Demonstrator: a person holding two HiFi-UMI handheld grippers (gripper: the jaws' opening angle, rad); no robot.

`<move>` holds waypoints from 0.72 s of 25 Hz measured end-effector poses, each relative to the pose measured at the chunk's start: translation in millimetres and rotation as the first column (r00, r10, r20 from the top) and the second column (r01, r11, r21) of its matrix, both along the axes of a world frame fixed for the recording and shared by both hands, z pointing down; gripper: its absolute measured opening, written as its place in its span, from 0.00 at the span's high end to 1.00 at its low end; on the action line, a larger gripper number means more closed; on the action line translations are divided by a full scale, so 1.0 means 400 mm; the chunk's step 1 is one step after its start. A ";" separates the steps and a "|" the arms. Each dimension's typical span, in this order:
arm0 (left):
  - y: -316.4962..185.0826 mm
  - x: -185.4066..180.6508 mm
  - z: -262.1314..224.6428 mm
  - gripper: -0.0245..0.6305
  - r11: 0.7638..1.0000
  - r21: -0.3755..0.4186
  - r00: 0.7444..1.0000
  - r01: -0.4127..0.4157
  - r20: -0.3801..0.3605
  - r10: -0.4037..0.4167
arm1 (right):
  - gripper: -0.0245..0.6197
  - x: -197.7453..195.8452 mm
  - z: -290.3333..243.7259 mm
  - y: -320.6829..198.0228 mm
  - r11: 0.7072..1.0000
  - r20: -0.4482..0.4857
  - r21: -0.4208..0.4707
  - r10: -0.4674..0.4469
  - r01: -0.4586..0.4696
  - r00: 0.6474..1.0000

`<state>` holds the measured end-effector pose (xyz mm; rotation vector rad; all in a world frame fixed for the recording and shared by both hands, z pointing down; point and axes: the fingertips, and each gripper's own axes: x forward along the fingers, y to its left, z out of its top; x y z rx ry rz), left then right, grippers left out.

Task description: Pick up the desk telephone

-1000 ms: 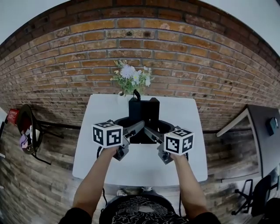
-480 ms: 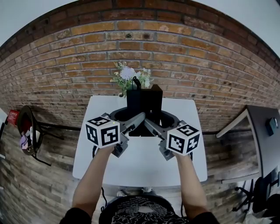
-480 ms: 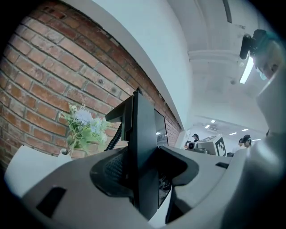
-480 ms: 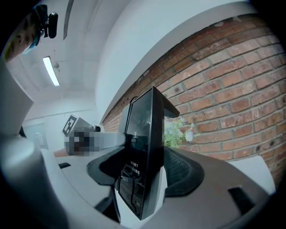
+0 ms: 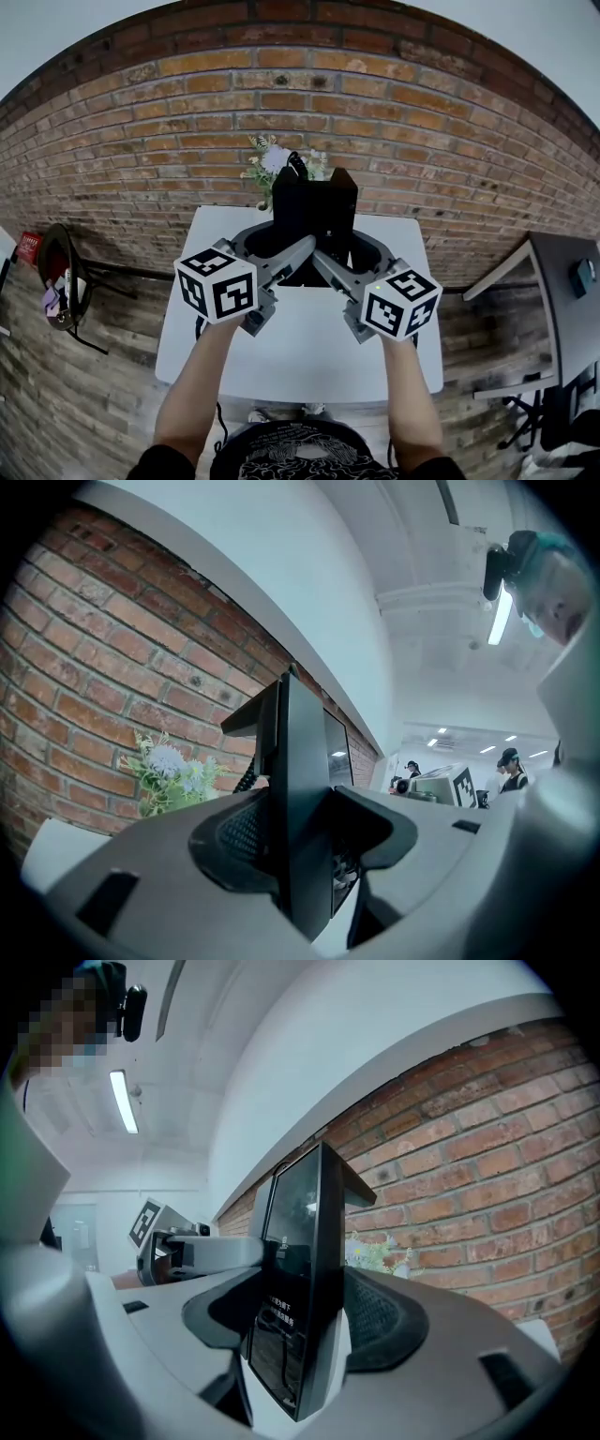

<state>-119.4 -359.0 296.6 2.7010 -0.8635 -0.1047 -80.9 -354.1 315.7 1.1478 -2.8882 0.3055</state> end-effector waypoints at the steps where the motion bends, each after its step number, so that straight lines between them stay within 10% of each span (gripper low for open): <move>1: 0.001 -0.001 -0.001 0.64 1.000 0.001 1.000 0.000 -0.002 0.000 | 0.55 -0.001 -0.001 0.001 1.000 -0.002 0.002 0.000 0.000 1.000; 18: -0.002 0.000 0.010 0.64 1.000 -0.009 1.000 0.002 0.005 -0.002 | 0.55 0.000 0.011 -0.002 1.000 -0.003 -0.011 0.001 -0.001 1.000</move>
